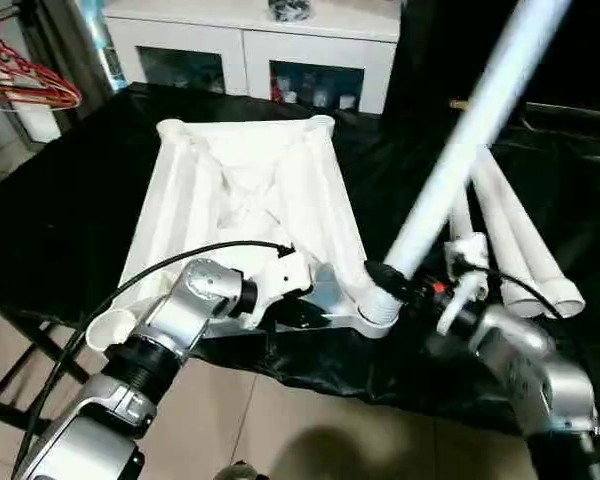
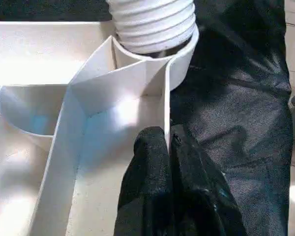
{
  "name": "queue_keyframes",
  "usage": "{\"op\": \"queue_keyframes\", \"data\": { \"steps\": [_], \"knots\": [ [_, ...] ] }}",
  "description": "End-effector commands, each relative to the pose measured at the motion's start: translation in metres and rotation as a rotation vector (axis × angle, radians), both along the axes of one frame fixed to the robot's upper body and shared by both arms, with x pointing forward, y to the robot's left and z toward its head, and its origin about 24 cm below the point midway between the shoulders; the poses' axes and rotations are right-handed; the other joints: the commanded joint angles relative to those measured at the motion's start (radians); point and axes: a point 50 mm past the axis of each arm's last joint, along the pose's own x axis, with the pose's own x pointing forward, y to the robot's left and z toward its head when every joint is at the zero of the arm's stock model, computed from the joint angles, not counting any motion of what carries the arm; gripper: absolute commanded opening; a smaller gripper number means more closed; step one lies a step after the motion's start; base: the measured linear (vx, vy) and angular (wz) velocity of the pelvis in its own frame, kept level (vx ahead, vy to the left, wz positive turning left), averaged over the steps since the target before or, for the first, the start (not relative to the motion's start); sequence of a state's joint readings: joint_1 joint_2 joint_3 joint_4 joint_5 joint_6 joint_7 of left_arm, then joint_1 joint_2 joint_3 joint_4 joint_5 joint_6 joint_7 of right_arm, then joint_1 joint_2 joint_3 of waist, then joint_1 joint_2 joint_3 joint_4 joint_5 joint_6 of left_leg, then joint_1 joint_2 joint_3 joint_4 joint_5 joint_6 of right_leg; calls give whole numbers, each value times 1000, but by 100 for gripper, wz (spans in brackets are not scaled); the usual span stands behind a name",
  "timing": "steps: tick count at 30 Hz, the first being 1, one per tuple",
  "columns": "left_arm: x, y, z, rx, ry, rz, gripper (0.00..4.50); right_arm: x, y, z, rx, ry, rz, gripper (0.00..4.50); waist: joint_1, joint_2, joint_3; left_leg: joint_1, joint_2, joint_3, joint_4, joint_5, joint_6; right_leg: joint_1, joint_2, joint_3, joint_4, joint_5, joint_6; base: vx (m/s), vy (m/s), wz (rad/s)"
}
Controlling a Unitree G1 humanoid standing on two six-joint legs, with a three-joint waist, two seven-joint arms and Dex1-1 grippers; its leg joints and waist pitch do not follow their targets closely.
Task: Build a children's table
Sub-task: Insert table leg to table base
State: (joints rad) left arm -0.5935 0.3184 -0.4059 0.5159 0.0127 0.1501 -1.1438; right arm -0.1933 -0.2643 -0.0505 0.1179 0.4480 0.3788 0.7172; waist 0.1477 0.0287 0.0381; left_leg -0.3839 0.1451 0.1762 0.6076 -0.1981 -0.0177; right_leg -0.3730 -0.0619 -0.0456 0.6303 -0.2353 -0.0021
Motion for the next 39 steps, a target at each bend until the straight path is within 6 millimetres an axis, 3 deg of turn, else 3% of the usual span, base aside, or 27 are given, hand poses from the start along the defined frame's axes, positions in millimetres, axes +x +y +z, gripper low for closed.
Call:
{"op": "queue_keyframes", "data": {
  "steps": [1,8,13,16,18,19,22,24,29,38,39],
  "knots": [
    [5,-1,9,-31,-29,8,0,-14,-6,-30,-32,134,-41,190,-2,8,-51,24,97,-43,-87,-191,4,35,-115,52,-68,39,-267,0,0,0],
    [10,-3,10,-32,-39,33,0,-22,-6,-33,-72,88,-70,190,-2,13,-49,27,100,-45,-94,-244,-15,30,-115,55,-79,-47,-243,0,0,0],
    [11,-4,10,-36,-40,40,0,-28,0,-31,-149,49,-18,190,-4,10,-45,29,100,-44,-97,-261,-19,26,-115,58,-86,-101,-227,0,0,0],
    [12,-5,9,-36,-41,39,0,-28,1,-31,-188,42,1,189,-5,3,-43,29,101,-44,-100,-261,-12,28,-117,59,-92,-133,-218,0,0,0],
    [11,-7,9,-37,-41,34,0,-27,2,-32,-225,39,19,189,-5,5,-43,27,100,-43,-100,-246,-12,28,-116,58,-91,-127,-215,0,0,0],
    [11,-7,8,-35,-42,30,0,-26,2,-32,-241,35,28,189,-7,-1,-42,27,100,-43,-101,-248,-9,29,-116,59,-92,-133,-214,0,0,0],
    [11,-7,9,-33,-46,23,0,-24,3,-31,-253,33,43,189,-7,0,-42,26,101,-44,-101,-248,-4,28,-118,59,-93,-150,-212,0,0,0],
    [11,-7,9,-20,-54,-1,0,-19,5,-29,-280,32,93,189,-10,-8,-41,26,101,-43,-103,-250,-2,28,-118,60,-94,-162,-210,0,0,0],
    [10,-8,11,-9,-57,-36,0,-15,8,-27,-311,27,180,189,-10,-11,-37,27,101,-43,-104,-259,-3,27,-120,61,-100,-217,-199,0,0,0],
    [8,-6,16,14,-58,-123,0,-8,4,-26,-370,27,348,189,-8,-17,-41,25,101,-41,-99,-202,23,32,-118,58,-89,-100,-232,0,0,0],
    [8,-6,17,14,-60,-128,0,-9,3,-26,-371,27,369,189,-7,-25,-42,24,101,-40,-98,-192,32,34,-118,57,-86,-85,-238,0,0,0]
  ]
}}
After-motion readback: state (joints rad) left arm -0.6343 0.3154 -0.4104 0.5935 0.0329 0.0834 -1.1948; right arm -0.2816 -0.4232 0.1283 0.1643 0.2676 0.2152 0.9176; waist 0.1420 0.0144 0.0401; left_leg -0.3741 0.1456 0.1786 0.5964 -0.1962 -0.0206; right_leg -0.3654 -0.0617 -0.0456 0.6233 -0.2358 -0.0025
